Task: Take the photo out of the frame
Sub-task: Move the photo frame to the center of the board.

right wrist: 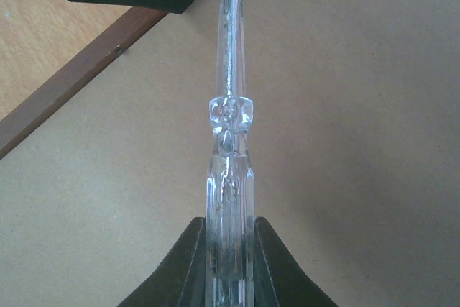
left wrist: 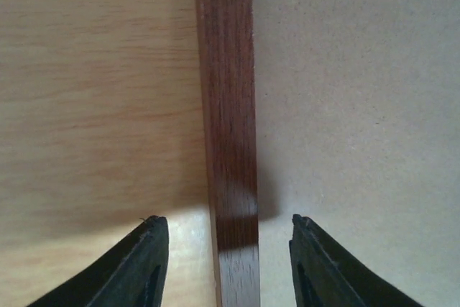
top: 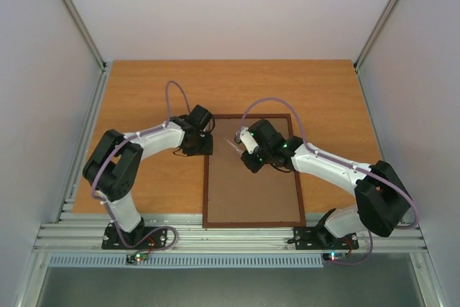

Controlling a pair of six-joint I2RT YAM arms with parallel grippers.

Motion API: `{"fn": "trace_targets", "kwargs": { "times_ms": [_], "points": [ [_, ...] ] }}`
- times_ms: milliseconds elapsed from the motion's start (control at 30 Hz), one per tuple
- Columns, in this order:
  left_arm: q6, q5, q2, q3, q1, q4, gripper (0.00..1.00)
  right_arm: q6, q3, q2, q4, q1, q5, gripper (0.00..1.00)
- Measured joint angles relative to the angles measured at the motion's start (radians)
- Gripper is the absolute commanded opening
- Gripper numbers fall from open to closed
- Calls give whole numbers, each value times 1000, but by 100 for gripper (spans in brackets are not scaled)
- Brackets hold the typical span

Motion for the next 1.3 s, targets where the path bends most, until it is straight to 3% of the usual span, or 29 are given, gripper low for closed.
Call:
{"fn": "trace_targets", "kwargs": {
  "times_ms": [300, 500, 933, 1300],
  "points": [
    [43, 4, 68, 43, -4, -10, 15, 0, 1, 8, -10, -3, -17, 1],
    [39, 1, 53, 27, -3, -4, 5, 0, 37, 46, -73, -6, -56, 1],
    [40, 5, -107, -159, 16, 14, 0, 2, 282, 256, -281, -59, -248, 1],
    [61, 90, -180, -253, 132, 52, 0, 1, 355, 306, -350, -98, -341, 1]
  ]
}}
